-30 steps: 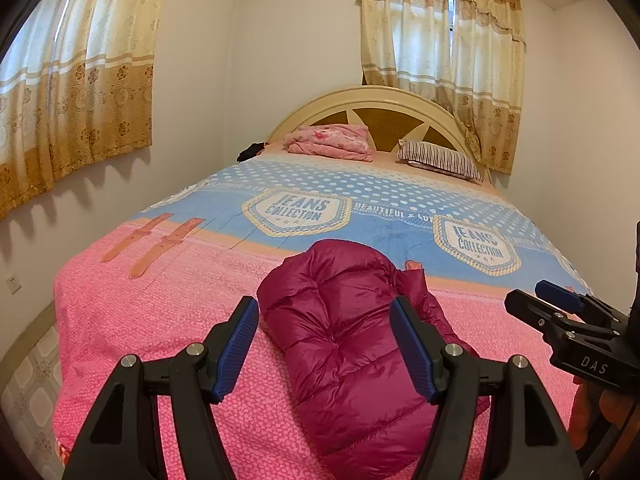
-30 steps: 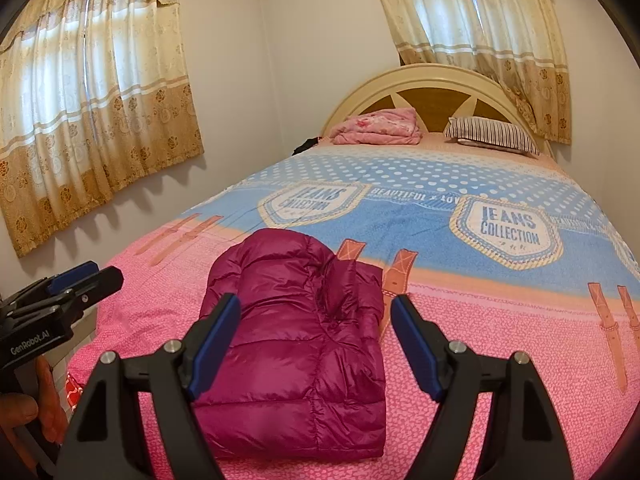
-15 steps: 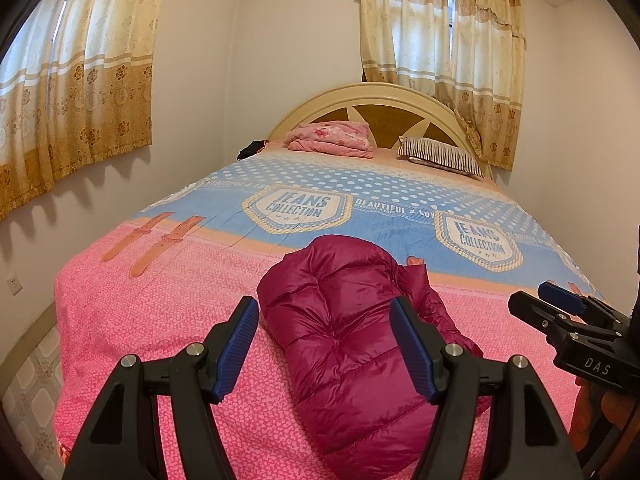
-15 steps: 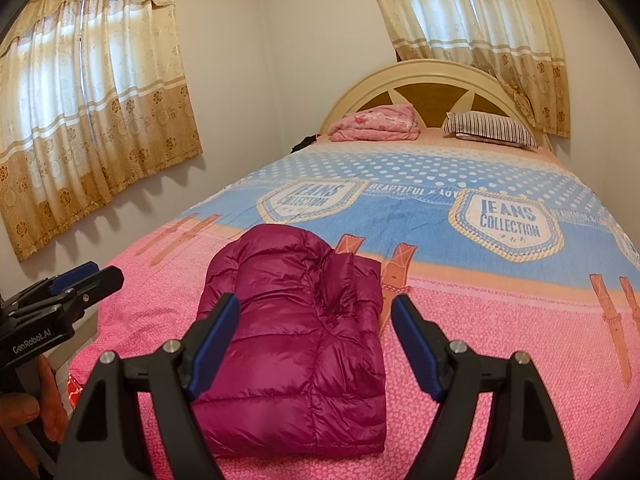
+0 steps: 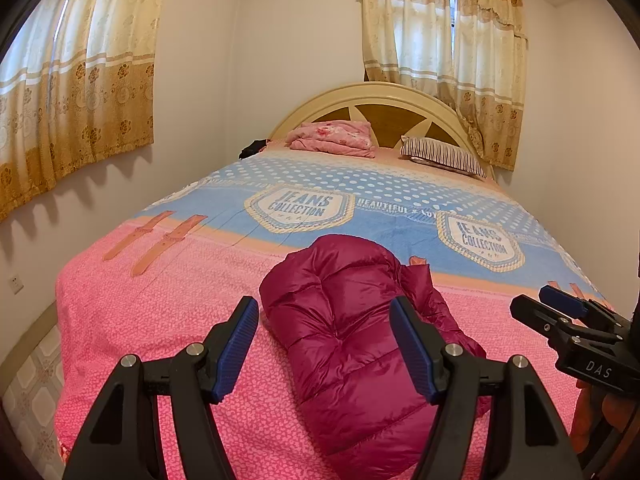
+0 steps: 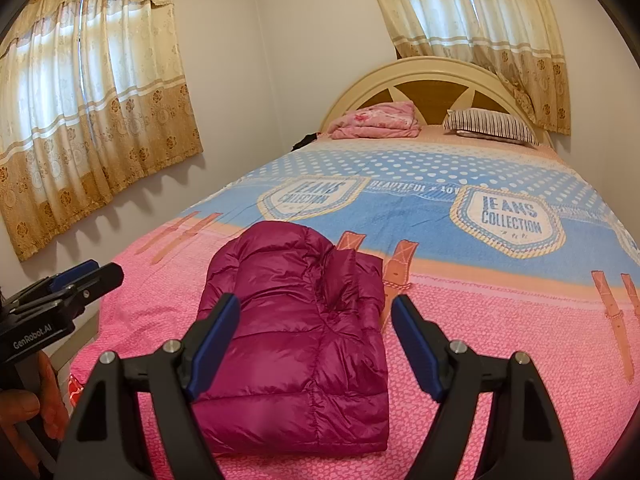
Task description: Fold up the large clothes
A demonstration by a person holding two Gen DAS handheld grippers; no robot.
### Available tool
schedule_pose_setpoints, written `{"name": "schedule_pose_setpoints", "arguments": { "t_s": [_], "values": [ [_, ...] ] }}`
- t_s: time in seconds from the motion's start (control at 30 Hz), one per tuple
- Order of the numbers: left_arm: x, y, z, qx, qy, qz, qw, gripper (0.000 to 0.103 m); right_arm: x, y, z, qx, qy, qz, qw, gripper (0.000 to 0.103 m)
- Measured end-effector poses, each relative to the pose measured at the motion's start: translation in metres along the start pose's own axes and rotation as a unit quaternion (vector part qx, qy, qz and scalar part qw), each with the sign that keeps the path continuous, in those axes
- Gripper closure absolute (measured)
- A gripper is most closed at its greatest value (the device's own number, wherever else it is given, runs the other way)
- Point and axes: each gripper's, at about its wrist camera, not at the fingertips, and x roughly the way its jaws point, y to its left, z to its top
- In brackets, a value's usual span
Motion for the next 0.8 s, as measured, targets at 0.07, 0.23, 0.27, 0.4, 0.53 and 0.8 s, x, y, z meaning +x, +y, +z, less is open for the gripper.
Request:
{"name": "schedule_pose_setpoints", "arguments": {
  "t_s": [0.07,0.23,0.27,0.4,0.53,0.8],
  "values": [
    [0.0,0.0,0.0,0.0,0.0,0.0,1.0,0.034,0.0,0.0,0.0,0.002,0.001,0.001,1.0,0.022],
    [0.0,0.001,-0.002,0.001,0.001,0.001,1.0,0.034,0.0,-0.001,-0.001,0.003,0.002,0.001,1.0,0.022],
    [0.001,0.002,-0.002,0.001,0.002,0.002,1.0,0.034,0.0,-0.001,-0.001,0.003,0.002,0.001,1.0,0.022],
    [0.003,0.003,-0.001,0.0,0.005,0.005,1.0,0.034,0.0,-0.001,-0.001,0.002,0.002,0.001,1.0,0.022],
    [0.006,0.007,0.0,-0.004,0.008,0.017,0.9998,0.025,0.0,-0.001,-0.001,0.002,0.002,0.001,1.0,0.022],
    [0.004,0.01,0.003,-0.012,0.003,0.029,0.9995,0.024,-0.001,0.0,-0.002,0.003,0.0,0.001,1.0,0.022]
  ]
}}
